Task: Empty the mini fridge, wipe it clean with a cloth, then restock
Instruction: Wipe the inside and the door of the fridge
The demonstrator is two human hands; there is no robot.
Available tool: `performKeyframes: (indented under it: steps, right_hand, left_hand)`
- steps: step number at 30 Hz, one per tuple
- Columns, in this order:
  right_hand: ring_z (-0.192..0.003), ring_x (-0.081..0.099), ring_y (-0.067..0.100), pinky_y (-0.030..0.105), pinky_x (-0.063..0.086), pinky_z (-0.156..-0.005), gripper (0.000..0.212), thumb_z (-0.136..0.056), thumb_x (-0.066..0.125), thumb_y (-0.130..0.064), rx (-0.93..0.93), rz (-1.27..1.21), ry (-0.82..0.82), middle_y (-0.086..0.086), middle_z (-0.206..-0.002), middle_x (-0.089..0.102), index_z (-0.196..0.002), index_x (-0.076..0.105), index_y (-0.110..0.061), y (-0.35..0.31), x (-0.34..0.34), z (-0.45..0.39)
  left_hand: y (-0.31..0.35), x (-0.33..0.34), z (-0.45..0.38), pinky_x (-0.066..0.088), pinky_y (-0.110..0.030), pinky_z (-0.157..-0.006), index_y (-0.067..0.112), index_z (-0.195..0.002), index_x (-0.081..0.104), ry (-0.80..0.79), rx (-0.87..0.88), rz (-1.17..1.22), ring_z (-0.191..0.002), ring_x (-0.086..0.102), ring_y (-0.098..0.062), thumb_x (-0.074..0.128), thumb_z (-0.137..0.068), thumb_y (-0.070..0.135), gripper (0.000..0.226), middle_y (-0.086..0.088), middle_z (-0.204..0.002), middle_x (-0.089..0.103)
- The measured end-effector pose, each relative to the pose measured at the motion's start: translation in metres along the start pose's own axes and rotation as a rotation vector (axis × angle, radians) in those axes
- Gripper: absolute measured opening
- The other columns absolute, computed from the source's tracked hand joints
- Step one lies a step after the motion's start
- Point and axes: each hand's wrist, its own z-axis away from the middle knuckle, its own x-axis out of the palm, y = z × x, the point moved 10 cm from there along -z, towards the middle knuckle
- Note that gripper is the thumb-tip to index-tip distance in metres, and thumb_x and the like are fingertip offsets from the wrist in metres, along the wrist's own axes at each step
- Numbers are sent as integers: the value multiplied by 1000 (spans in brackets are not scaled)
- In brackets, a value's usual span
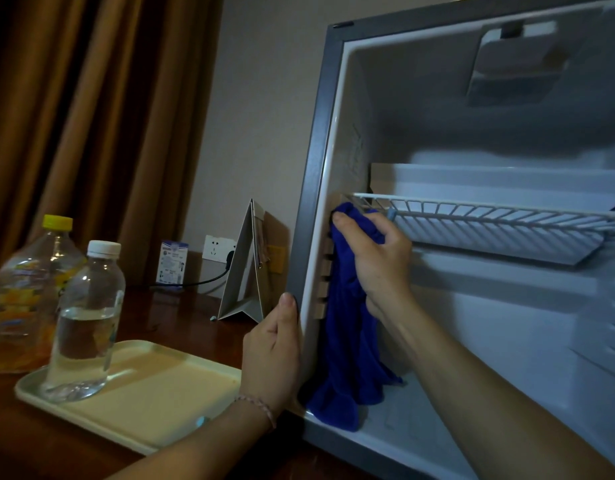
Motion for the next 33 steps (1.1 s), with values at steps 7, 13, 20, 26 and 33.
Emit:
performKeyframes:
  steps: [7,13,20,26,33]
  right_hand:
    - [-65,57,24,30,46,-59,32,-84,79,-21,22,-50,18,18,-73,63,-85,63,7,3,1,-2]
    - [-62,50,19,29,41,-57,17,-87,73,-14,104,-83,88,11,-68,55,-79,65,-1,22,-8,-10]
    - [-49,44,7,22,36,-50,26,-86,71,-12,164,-33,187,-5,-51,49,-64,59,-16,52,-23,-34]
    - [-44,43,5,19,35,-45,24,-88,69,-14,168,15,209,-9,-47,48,-65,61,-17,56,-26,-37]
    - [-44,45,6,18,34,-42,25,-89,69,-21,235,68,244,-11,-47,50,-66,62,-18,59,-29,-31]
  left_hand:
    - [-2,-1,1,31,-18,-46,16,-54,41,2,-4,2,-43,39,-3,28,-84,64,58,5,-44,42]
    - [-3,-1,3,34,-20,-48,17,-53,40,-3,-32,-1,-43,41,-4,27,-84,65,58,3,-46,44]
    - [-4,-1,2,33,-17,-46,12,-54,44,11,-34,-9,-45,43,-4,28,-82,65,62,-11,-53,49]
    - [1,-3,4,30,-14,-43,20,-52,34,26,-29,-14,-42,39,-2,32,-96,51,54,6,-43,42]
    - [7,-5,5,34,-12,-45,19,-53,36,25,-3,-21,-42,41,1,35,-102,38,53,5,-42,42]
